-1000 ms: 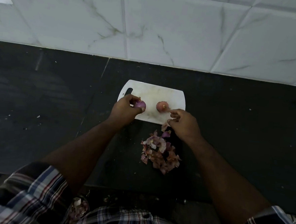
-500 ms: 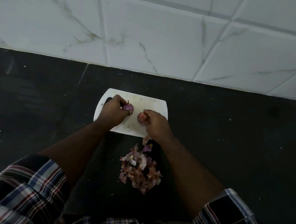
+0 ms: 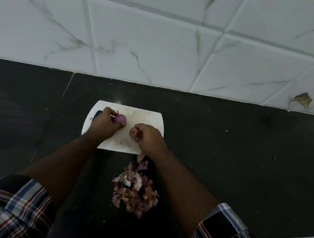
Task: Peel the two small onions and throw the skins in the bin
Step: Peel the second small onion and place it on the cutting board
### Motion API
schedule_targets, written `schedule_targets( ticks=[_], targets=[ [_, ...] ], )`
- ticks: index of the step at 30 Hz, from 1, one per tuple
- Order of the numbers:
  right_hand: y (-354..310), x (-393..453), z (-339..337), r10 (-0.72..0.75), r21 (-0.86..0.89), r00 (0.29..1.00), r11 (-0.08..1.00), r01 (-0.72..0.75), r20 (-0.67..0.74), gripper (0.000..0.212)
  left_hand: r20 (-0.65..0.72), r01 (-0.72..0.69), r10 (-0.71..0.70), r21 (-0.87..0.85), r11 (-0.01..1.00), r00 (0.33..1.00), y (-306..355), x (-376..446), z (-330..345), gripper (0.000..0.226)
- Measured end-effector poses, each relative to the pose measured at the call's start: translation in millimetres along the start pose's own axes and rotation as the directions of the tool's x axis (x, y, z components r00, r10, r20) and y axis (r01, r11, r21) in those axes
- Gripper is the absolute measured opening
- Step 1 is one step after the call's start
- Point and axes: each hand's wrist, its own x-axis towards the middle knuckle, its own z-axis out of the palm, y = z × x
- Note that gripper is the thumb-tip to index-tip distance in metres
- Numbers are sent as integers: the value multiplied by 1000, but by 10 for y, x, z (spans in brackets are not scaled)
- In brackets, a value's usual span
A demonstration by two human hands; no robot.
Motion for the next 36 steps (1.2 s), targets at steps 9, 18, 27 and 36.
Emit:
schedule_targets(
  ticks=[9, 18, 27, 36],
  targets=[
    [17, -37, 58, 6, 14, 1000, 1000, -6, -19, 62, 14, 33, -33, -25, 999, 999, -17, -188, -182, 65],
    [-153, -637, -91, 11, 412, 996, 911, 26, -87, 54, 311, 196, -27, -529, 825, 950, 31, -1102, -398, 27],
    [-467, -1044, -189, -105, 656, 994, 749, 92, -20, 43, 327, 277, 49, -864, 421, 944, -36, -1654, -498, 44],
    [-600, -1178, -140, -47, 519, 967, 837, 175, -250, 18, 303, 229, 107, -871, 435, 947, -30, -1816, -551, 54]
  ],
)
